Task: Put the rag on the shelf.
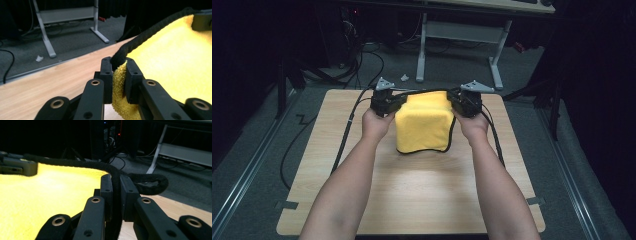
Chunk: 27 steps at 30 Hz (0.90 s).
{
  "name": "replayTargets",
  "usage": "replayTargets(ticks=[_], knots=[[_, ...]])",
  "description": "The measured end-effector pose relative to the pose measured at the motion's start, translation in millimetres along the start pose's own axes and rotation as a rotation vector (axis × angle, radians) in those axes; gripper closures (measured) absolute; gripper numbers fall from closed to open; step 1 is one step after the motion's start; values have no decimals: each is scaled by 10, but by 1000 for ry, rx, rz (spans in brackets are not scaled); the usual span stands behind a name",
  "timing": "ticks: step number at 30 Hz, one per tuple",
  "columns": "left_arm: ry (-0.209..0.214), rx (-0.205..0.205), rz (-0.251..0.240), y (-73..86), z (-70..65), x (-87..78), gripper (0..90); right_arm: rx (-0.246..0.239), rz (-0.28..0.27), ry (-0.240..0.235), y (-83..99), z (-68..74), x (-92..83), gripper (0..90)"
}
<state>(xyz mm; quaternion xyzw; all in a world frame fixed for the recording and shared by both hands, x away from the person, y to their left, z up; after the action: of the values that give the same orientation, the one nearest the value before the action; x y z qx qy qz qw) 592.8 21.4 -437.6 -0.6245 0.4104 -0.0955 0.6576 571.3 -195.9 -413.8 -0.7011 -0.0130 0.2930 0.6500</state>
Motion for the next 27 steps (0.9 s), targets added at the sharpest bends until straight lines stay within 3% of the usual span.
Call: replayTargets(ticks=[13, 27], knots=[[23, -16, 52, 226, -33, 107, 801, -2, 70, -13, 285, -77, 74, 829], [55, -60, 92, 418, -45, 140, 797, 79, 99, -34, 509, -91, 130, 821]])
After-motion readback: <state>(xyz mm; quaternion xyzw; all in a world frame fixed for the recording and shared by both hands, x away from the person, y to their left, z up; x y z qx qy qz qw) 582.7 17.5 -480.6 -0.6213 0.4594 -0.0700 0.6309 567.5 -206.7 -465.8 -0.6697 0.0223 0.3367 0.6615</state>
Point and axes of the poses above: each handheld gripper's, and its own axes: x roughly forward along the jaws, y roughly out of its underside, z roughly to its left, the point moved 7 cm from there along x, roughly forward along the jaws
